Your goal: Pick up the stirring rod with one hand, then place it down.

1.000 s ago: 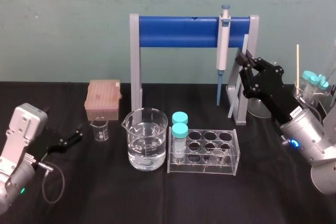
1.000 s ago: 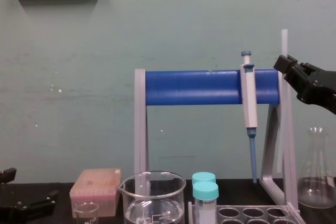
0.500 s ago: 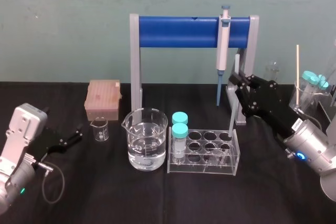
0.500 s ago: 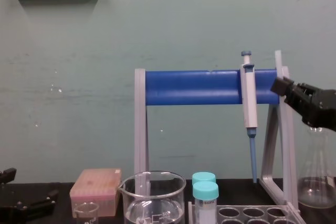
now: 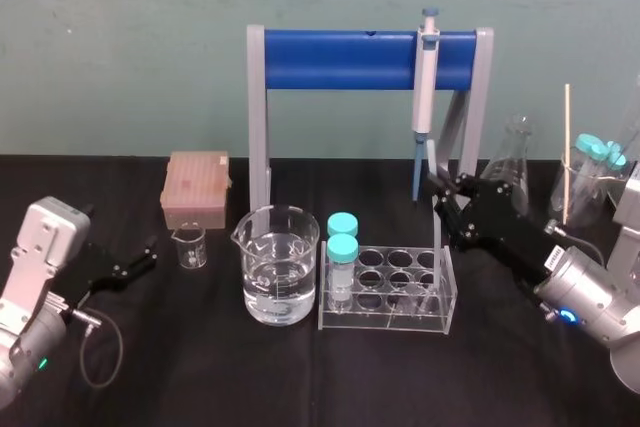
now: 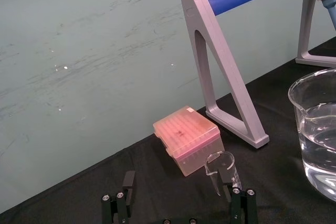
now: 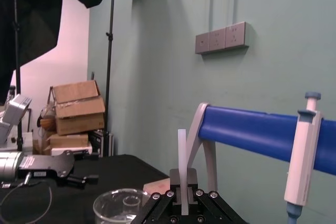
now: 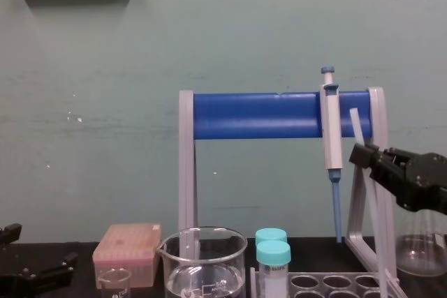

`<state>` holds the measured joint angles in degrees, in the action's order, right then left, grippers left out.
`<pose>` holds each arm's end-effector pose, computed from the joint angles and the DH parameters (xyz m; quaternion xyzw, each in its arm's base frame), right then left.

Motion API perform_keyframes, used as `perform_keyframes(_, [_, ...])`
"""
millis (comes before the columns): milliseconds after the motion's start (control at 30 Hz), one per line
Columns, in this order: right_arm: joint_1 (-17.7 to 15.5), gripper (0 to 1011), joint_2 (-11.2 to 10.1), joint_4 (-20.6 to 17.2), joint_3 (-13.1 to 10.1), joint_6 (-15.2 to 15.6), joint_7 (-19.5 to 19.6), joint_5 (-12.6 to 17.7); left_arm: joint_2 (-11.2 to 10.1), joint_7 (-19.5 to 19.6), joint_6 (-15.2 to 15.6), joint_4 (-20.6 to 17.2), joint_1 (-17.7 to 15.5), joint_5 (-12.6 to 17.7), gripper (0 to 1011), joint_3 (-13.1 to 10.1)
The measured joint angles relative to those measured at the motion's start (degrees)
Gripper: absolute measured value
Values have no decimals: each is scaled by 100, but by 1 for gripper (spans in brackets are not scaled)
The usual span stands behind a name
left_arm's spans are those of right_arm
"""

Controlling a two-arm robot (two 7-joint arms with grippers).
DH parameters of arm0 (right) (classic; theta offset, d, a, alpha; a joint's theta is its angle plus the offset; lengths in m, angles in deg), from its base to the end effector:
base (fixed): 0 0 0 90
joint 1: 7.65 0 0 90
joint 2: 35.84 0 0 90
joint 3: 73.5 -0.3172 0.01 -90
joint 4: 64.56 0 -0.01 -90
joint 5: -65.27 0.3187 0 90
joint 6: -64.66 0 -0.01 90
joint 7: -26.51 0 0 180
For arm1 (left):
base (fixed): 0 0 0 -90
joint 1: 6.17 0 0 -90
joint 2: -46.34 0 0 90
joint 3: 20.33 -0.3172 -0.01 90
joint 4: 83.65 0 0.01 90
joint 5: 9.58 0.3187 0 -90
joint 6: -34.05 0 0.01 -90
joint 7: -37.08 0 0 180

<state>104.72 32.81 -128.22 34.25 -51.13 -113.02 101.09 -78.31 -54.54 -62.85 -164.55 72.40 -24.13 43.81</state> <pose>0.4441 -0.0874 -0.3242 0.1318 -0.1061 -0.3205 0.9320 0.3719 0.0956 -0.3261 0.1416 -0.1324 0.5800 0.7913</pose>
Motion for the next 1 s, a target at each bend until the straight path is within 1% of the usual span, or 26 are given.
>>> perform_keyframes(200, [71, 64, 6, 174, 78, -83, -95, -36, 0, 0, 0, 0, 0, 0, 1000, 0])
perform_keyframes(467, [204, 64, 67, 443, 149, -211, -220, -62, 0, 0, 0, 0, 0, 0, 1000, 0])
perform_keyframes(700, [304, 64, 115, 671, 196, -222, -312, -57, 0, 0, 0, 0, 0, 0, 1000, 0])
perform_keyframes(1000, [458, 64, 192, 1052, 262, -241, -442, -77, 0, 0, 0, 0, 0, 0, 1000, 0])
